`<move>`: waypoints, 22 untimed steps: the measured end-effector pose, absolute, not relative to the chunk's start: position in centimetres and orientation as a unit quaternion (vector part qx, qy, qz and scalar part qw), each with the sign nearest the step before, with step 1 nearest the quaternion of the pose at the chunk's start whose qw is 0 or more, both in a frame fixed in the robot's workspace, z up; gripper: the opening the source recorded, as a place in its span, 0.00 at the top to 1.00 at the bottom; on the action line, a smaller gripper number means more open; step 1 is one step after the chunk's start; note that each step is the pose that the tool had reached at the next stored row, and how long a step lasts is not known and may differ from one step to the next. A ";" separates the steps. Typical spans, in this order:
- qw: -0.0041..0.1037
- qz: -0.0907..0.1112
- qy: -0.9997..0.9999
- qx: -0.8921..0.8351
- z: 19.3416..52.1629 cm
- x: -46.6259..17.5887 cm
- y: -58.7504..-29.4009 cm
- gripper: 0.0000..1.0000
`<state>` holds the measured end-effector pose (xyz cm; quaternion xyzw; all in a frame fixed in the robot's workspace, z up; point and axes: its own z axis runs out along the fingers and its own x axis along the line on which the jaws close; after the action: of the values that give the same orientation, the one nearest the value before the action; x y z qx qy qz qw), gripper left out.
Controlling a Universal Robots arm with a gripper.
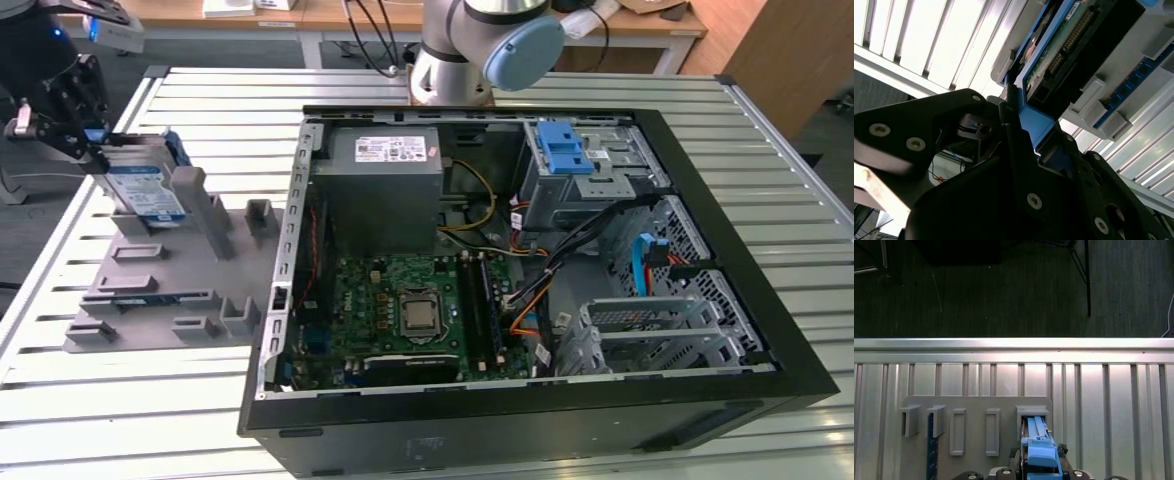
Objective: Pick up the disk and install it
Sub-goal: 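Pick up the disk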
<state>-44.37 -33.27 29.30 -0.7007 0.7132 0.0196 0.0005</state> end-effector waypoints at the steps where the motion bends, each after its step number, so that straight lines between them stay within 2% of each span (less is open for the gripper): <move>1: 0.000 0.020 0.713 -0.701 29.4 -44.4 -33.3 0.64; 22: 0.000 0.020 0.713 -0.701 30.4 -44.4 -33.3 0.64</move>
<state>-44.37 -33.27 30.35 -0.7007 0.7132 0.0196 0.0005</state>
